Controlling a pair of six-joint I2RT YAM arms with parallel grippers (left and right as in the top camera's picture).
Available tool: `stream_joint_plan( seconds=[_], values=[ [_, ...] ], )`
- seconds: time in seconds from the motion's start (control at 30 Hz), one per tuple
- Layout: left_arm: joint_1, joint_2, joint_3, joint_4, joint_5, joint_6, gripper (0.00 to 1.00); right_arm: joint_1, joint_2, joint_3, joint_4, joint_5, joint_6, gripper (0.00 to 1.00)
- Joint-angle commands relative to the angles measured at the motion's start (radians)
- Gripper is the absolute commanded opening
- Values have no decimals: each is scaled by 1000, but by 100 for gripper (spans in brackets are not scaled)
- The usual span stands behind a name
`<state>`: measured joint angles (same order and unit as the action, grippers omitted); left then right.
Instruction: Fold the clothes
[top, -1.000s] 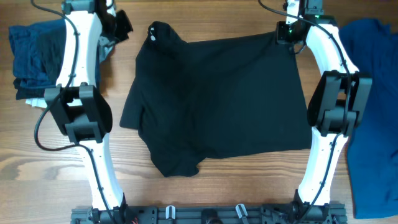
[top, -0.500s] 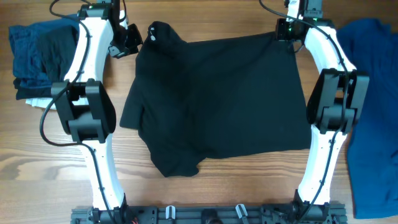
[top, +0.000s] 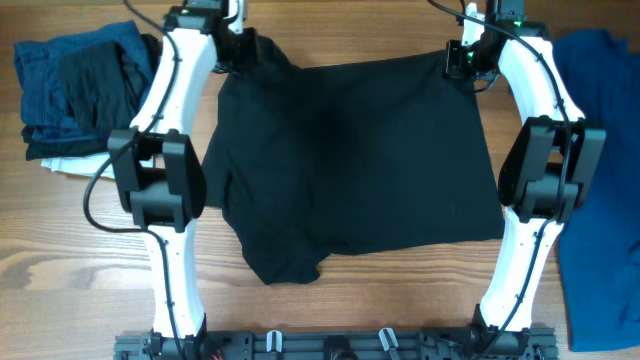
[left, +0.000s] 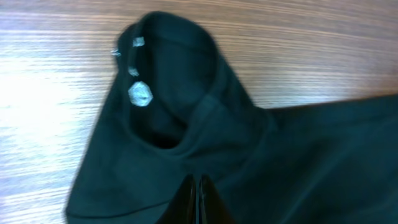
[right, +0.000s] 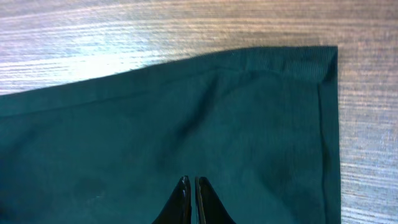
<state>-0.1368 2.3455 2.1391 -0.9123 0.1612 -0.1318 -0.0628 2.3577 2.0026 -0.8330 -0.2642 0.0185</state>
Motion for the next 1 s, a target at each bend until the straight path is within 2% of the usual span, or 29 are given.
stream_joint_plan(
  seconds=[0.0, 0.2, 0.23, 0.33, 0.5, 0.73, 0.8, 0.83, 0.97],
  values=[
    [-14, 34, -8, -19, -46, 27, 4, -4, -21, 0, -2, 24, 11, 4],
    [-24, 67, -8, -39, -103, 27, 5, -2, -21, 0, 1, 24, 12, 4],
    [-24, 72, -8, -26, -103, 27, 9, -2, -20, 0, 2, 24, 11, 4],
    [-26, 73, -8, 13, -103, 28, 31, -2, -20, 0, 0, 24, 12, 4],
    [-42, 75, -8, 155, -102, 28, 27, 0, -20, 0, -6, 24, 11, 4],
    [-63, 92, -8, 204, -65, 76, 24, 0, -20, 0, -9, 51, 11, 4],
    [-69, 103, -8, 200, -65, 95, 27, 0, -20, 0, -10, 62, 11, 4],
    [-75, 121, -8, 200, -66, 102, 38, 0, -20, 0, -11, 62, 11, 4],
    [-74, 154, -8, 202, -66, 102, 39, 0, -20, 0, -10, 62, 11, 4]
  ],
)
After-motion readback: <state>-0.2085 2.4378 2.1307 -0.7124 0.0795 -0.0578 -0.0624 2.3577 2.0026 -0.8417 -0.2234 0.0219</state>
